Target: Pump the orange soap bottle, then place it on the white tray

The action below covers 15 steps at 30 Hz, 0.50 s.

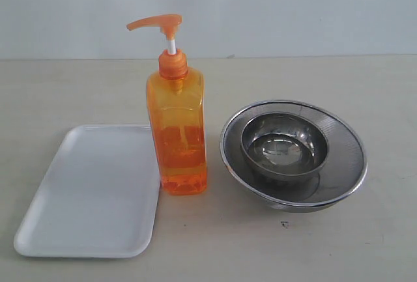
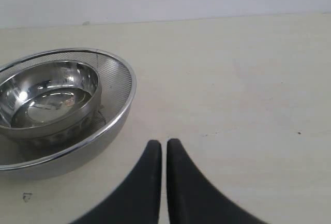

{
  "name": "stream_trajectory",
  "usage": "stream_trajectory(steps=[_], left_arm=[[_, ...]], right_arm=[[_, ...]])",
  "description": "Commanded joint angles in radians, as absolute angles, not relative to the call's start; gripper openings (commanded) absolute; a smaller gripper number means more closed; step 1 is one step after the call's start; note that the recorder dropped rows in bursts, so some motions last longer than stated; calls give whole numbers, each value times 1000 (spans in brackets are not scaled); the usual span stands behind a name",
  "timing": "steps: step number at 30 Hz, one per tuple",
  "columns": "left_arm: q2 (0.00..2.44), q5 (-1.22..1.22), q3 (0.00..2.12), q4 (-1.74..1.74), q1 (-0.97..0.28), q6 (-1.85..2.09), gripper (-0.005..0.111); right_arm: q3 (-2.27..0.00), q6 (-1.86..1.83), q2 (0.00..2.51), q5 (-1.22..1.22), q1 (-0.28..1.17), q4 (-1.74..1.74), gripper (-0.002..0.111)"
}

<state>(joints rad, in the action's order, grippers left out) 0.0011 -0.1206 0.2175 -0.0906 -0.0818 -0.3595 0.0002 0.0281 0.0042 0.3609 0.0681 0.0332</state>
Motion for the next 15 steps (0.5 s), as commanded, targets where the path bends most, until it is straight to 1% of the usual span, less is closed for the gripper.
stream_trajectory(steps=[1,3,6,8,10,13,15], left_arm=[[0,-98,225,-98,-80,-387,5],[0,-31,225,-96,-80,-409,5],[47,-8,272,-96,-80,-432,5],[207,-35,386,-90,-80,-426,5],[314,-84,463,-90,-80,-392,5],[515,-231,627,-90,-80,-231,5],[641,-237,709,-93,-80,-183,5]], right_arm=[[0,24,0,356,61,30,0],[0,24,0,356,61,30,0],[0,24,0,356,61,30,0],[0,24,0,356,61,30,0],[0,24,0,356,61,30,0],[0,24,0,356,61,30,0],[0,24,0,356,61,30,0]])
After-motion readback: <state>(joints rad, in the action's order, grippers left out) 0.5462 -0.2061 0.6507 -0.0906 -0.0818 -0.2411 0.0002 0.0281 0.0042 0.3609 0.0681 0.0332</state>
